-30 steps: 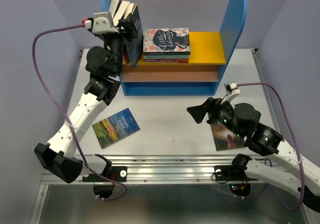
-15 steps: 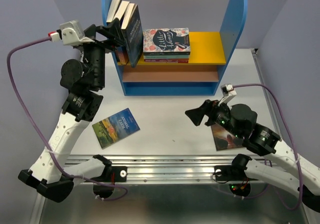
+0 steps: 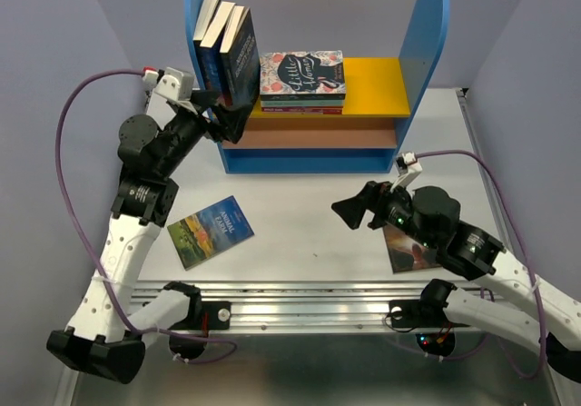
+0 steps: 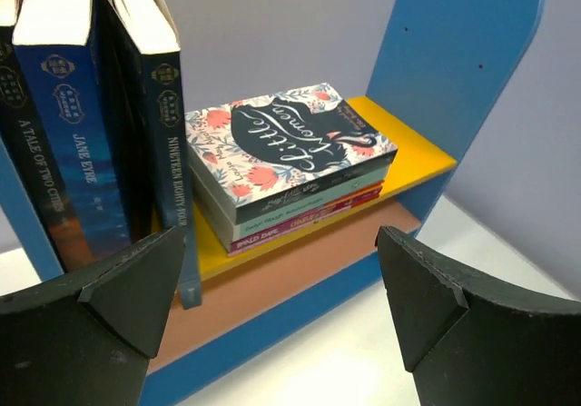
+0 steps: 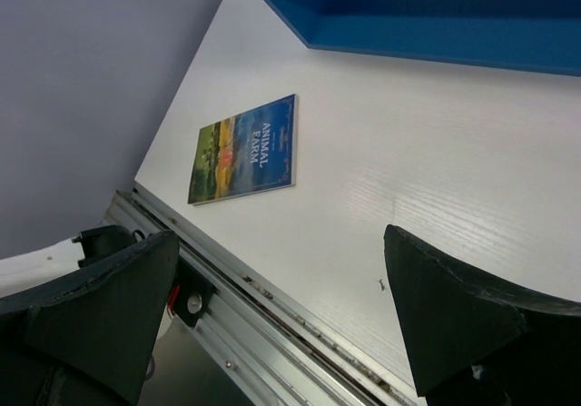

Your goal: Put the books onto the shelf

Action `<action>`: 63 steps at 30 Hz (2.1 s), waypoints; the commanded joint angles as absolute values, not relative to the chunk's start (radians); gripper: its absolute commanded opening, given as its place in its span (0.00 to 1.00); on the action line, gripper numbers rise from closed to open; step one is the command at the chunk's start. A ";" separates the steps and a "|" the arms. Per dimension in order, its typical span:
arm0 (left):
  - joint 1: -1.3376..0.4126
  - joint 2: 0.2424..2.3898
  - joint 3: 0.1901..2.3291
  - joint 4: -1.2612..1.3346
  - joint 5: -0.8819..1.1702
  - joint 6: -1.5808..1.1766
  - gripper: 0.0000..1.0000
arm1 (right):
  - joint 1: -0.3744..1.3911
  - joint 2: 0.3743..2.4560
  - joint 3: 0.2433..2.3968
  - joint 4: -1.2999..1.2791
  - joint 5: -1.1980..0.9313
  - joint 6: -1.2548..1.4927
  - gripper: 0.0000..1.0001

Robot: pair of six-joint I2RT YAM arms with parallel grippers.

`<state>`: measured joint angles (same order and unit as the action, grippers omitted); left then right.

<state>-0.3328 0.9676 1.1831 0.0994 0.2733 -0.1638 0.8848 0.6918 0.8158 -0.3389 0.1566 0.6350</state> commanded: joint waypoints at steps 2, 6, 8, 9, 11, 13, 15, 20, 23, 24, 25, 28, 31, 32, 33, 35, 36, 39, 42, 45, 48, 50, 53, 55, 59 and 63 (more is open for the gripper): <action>-0.097 1.052 1.213 0.213 0.873 -0.218 0.99 | 0.887 0.727 0.825 -0.302 0.146 0.646 1.00; 0.067 1.147 1.249 0.325 1.135 -0.316 0.98 | 0.887 0.755 0.853 -0.302 0.123 0.629 1.00; 0.075 1.176 1.269 0.348 1.178 -0.292 0.99 | 0.887 0.775 0.867 -0.304 0.117 0.617 1.00; 0.077 1.186 1.290 0.336 1.184 -0.279 0.99 | 0.887 0.784 0.871 -0.304 0.115 0.614 1.00; 0.089 1.212 1.314 0.315 1.189 -0.255 0.99 | 0.887 0.799 0.887 -0.302 0.104 0.609 1.00; 0.092 1.245 1.351 0.293 1.195 -0.239 0.99 | 0.887 0.819 0.891 -0.302 0.098 0.606 1.00; 0.092 1.278 1.371 0.290 1.195 -0.236 0.99 | 0.887 0.831 0.893 -0.296 0.095 0.606 1.00; 0.092 1.315 1.385 0.297 1.183 -0.233 0.99 | 0.887 0.844 0.897 -0.287 0.072 0.606 1.00; 0.092 1.344 1.377 0.376 1.160 -0.254 0.99 | 0.887 0.839 0.899 -0.285 0.066 0.604 1.00; 0.091 1.353 1.403 0.383 1.170 -0.258 0.99 | 0.887 0.838 0.899 -0.287 0.060 0.606 1.00; 0.087 1.376 1.419 0.385 1.172 -0.265 0.99 | 0.887 0.835 0.891 -0.285 0.057 0.607 1.00; 0.078 1.399 1.462 0.385 1.146 -0.276 0.99 | 0.887 0.822 0.877 -0.279 0.061 0.620 1.00; 0.063 1.414 1.485 0.365 1.057 -0.273 0.99 | 0.887 0.819 0.862 -0.278 0.077 0.627 1.00; 0.060 1.416 1.489 0.362 1.055 -0.272 0.99 | 0.887 0.819 0.861 -0.279 0.077 0.629 1.00; 0.060 1.419 1.489 0.359 1.045 -0.270 0.99 | 0.887 0.821 0.862 -0.279 0.075 0.629 1.00; 0.057 1.416 1.483 0.356 1.035 -0.264 0.99 | 0.887 0.821 0.864 -0.279 0.072 0.626 1.00; 0.057 1.413 1.477 0.344 1.025 -0.258 0.99 | 0.887 0.822 0.865 -0.279 0.072 0.627 1.00; 0.057 1.401 1.463 0.333 1.011 -0.250 0.99 | 0.887 0.821 0.865 -0.279 0.077 0.626 1.00; 0.054 1.384 1.448 0.328 0.996 -0.258 0.99 | 0.887 0.822 0.867 -0.279 0.072 0.624 1.00; 0.052 1.323 1.404 0.311 0.960 -0.267 0.99 | 0.887 0.822 0.862 -0.278 0.068 0.626 1.00; 0.043 1.261 1.356 0.301 0.873 -0.265 0.99 | 0.887 0.818 0.856 -0.279 0.063 0.629 1.00; 0.031 1.206 1.307 0.293 0.809 -0.262 0.99 | 0.887 0.810 0.853 -0.279 0.058 0.629 1.00; 0.006 1.174 1.269 0.270 0.782 -0.255 0.99 | 0.887 0.802 0.847 -0.278 0.052 0.630 1.00; 0.000 1.177 1.266 0.240 0.759 -0.233 0.99 | 0.887 0.795 0.841 -0.278 0.052 0.630 1.00; -0.077 1.219 1.314 0.163 0.709 -0.200 0.99 | 0.887 0.785 0.831 -0.278 0.057 0.634 1.00; -0.132 1.273 1.370 0.118 0.658 -0.160 0.99 | 0.887 0.784 0.834 -0.276 0.054 0.640 1.00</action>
<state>-0.1005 1.2423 1.3052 0.1589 0.7223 -0.2111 0.8848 0.7967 0.8345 -0.3279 0.0631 0.6304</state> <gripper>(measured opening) 0.986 0.998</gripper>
